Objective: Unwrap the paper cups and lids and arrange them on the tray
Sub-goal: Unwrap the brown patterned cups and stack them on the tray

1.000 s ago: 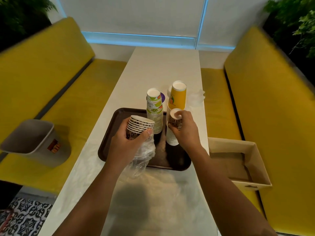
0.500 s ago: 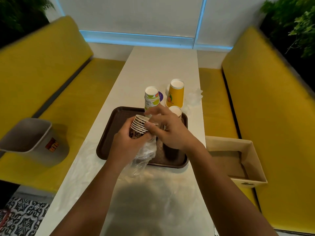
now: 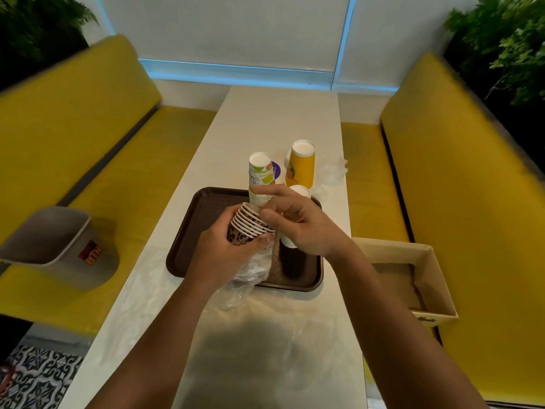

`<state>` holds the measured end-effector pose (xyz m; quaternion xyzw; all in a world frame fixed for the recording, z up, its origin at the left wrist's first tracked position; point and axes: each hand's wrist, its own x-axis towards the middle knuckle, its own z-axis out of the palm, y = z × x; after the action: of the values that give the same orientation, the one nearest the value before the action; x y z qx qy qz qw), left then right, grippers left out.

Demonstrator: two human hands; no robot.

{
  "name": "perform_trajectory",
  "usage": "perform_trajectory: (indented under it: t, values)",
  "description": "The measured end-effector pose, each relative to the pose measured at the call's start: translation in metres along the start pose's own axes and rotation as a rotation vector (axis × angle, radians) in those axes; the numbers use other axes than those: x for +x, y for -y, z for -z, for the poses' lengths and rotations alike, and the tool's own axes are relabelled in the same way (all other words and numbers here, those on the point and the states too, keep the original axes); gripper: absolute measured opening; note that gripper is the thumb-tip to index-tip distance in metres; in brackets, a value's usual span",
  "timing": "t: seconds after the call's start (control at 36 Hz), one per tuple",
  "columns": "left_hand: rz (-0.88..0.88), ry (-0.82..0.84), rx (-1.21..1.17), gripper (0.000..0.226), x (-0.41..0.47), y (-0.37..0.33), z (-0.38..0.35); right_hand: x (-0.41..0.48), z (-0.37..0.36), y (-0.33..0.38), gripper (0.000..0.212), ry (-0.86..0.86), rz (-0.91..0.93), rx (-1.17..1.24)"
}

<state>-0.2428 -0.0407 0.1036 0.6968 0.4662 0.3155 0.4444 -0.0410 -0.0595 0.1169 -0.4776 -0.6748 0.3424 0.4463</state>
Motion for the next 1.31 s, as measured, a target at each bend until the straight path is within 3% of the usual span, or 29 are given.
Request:
perform_trajectory:
  t: [0.14,0.31,0.39,0.53,0.58,0.69,0.72,0.81,0.86,0.92,1.06,1.14,1.25,1.31]
  values:
    - [-0.001,0.004,0.0,0.061,0.004,0.0,-0.006,0.0,-0.002,0.002,0.019,-0.074,0.045,-0.047]
    - [-0.011,0.003,0.006,0.058,0.008,-0.005,-0.005,0.0,-0.011,-0.007,0.021,-0.326,0.049,-0.002]
    - [-0.008,-0.008,0.001,0.056,0.007,-0.004,-0.005,-0.001,0.002,-0.013,0.032,-0.446,-0.017,0.104]
    - [0.044,-0.085,-0.056,0.057,0.011,0.0,-0.003,-0.01,0.021,-0.016,0.019,-0.291,-0.081,0.29]
    - [0.057,-0.115,-0.072,0.057,0.014,0.0,-0.003,-0.013,0.028,-0.014,0.036,-0.202,-0.104,0.282]
    - [0.059,-0.134,-0.106,0.055,0.018,-0.002,-0.005,-0.01,0.039,-0.008,0.093,-0.01,-0.137,0.074]
    - [0.057,-0.131,-0.114,0.057,0.019,-0.002,-0.005,-0.008,0.039,-0.006,0.098,-0.009,-0.118,0.052]
    - [0.059,-0.125,-0.132,0.066,0.021,0.0,-0.005,-0.002,0.037,-0.006,0.08,-0.222,-0.018,0.0]
    - [0.067,-0.129,-0.13,0.067,0.022,0.001,-0.004,0.005,0.036,-0.016,0.062,-0.419,0.022,-0.139]
    - [0.081,-0.133,-0.11,0.068,0.023,0.001,-0.004,0.011,0.034,-0.03,0.053,-0.511,0.003,-0.273]
    - [0.097,-0.128,-0.084,0.066,0.023,0.001,-0.003,0.015,0.018,-0.075,0.043,-0.326,-0.237,-0.525]
    - [0.102,-0.117,-0.061,0.064,0.023,0.002,-0.003,0.01,0.011,-0.088,0.045,-0.232,-0.32,-0.545]
    - [0.107,-0.101,-0.038,0.058,0.023,0.007,-0.004,0.007,0.007,-0.069,0.035,-0.417,-0.169,-0.539]
    - [0.102,-0.084,-0.049,0.06,0.022,0.008,-0.004,0.006,0.003,-0.045,0.026,-0.408,-0.028,-0.417]
